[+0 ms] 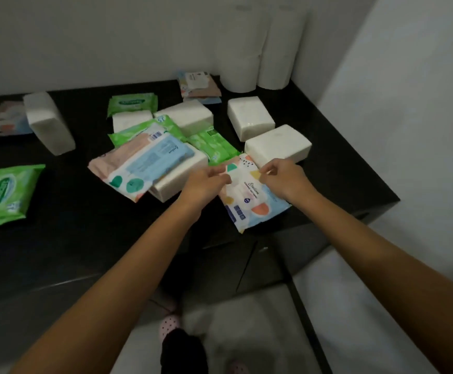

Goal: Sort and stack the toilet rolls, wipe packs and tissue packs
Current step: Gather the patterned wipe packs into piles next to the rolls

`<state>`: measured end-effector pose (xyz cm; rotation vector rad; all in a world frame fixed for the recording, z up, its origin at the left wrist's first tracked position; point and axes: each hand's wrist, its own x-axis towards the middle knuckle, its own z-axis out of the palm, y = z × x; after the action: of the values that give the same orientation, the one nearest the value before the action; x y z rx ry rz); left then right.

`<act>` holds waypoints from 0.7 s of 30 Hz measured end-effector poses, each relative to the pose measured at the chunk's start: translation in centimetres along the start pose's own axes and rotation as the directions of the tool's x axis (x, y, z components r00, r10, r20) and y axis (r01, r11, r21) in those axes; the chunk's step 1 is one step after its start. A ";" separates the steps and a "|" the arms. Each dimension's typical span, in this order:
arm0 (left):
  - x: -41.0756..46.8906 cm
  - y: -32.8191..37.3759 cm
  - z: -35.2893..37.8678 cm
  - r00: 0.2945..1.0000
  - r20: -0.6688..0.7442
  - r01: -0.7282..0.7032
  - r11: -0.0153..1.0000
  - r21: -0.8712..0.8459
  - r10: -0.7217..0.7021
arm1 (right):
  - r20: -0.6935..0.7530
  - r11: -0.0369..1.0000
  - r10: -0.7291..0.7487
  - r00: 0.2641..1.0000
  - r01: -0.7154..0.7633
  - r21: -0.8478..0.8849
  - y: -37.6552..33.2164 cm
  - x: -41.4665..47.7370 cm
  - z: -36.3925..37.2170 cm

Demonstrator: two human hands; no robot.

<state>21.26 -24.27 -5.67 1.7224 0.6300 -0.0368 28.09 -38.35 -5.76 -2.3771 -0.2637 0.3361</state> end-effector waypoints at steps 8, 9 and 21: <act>-0.4 -2.3 2.4 0.984 -0.124 0.114 0.988 -0.103 -0.127 | 0.029 0.991 0.117 0.993 -0.114 -0.074 2.2 -0.4 2.0; -0.3 -2.3 2.5 0.982 -0.133 0.116 0.986 -0.120 -0.132 | 0.049 0.989 0.147 0.988 -0.147 -0.023 1.9 -0.3 2.0; -2.8 -1.7 2.0 0.969 0.026 0.244 0.948 -0.205 -0.244 | 0.315 0.964 0.148 0.938 -0.208 0.165 -0.7 -2.5 -1.6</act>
<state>18.78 -26.95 -6.73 1.4364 0.8161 -0.1412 26.12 -39.54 -3.76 -2.1533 -0.1445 0.7781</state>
